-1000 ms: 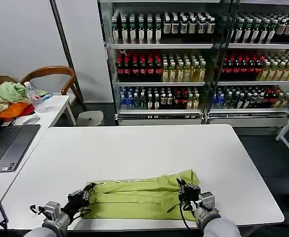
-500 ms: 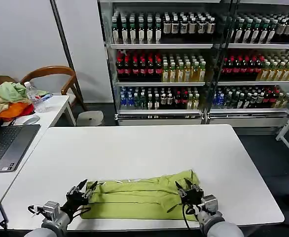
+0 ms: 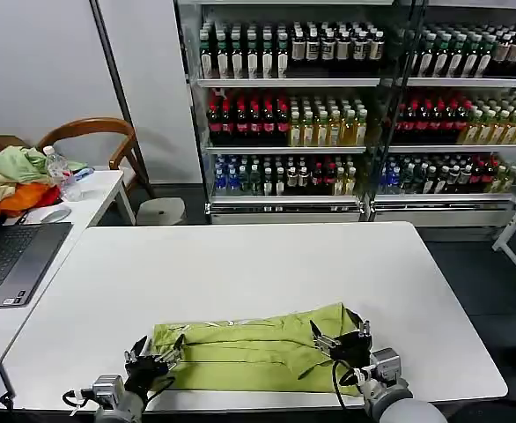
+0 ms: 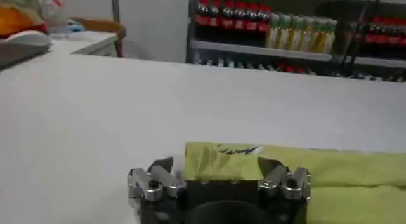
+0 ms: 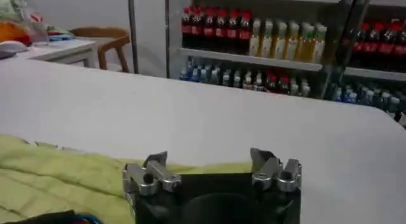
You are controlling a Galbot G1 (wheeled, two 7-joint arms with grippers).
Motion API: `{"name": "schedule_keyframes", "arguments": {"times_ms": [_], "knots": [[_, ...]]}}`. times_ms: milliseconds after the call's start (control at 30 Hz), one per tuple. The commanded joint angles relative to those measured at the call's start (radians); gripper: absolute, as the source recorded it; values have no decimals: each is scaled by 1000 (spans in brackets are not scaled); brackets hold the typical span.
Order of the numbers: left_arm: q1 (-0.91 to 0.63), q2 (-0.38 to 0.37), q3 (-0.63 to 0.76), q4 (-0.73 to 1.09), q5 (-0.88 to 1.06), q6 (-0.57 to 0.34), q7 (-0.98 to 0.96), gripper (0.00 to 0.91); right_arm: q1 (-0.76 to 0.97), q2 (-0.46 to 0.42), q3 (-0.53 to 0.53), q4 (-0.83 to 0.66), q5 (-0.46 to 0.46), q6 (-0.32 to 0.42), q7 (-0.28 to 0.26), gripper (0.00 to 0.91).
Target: Fold and organize the clothes.
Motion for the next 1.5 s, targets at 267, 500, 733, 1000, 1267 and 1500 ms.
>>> {"name": "schedule_keyframes", "arguments": {"times_ms": [267,500,733,1000,1267,1500], "knots": [[6,-36,60,-16,-47,34,-122,50,-7,0,19,12,-15,4,0,907],[4,-37,64,-5,-39,48,-115,50,-10,8,19,3,-22,9,1,907],[-13,-42,66,7,8,56,-89,50,-15,12,21,0,-34,13,2,907],[-52,-58,39,18,59,85,-101,40,-11,4,32,10,-35,12,4,907],[-32,-13,-151,-47,29,157,-96,40,5,-12,50,4,-35,13,2,907],[-42,30,-319,1,1,205,-92,40,33,-9,40,0,-37,15,2,907]]}}
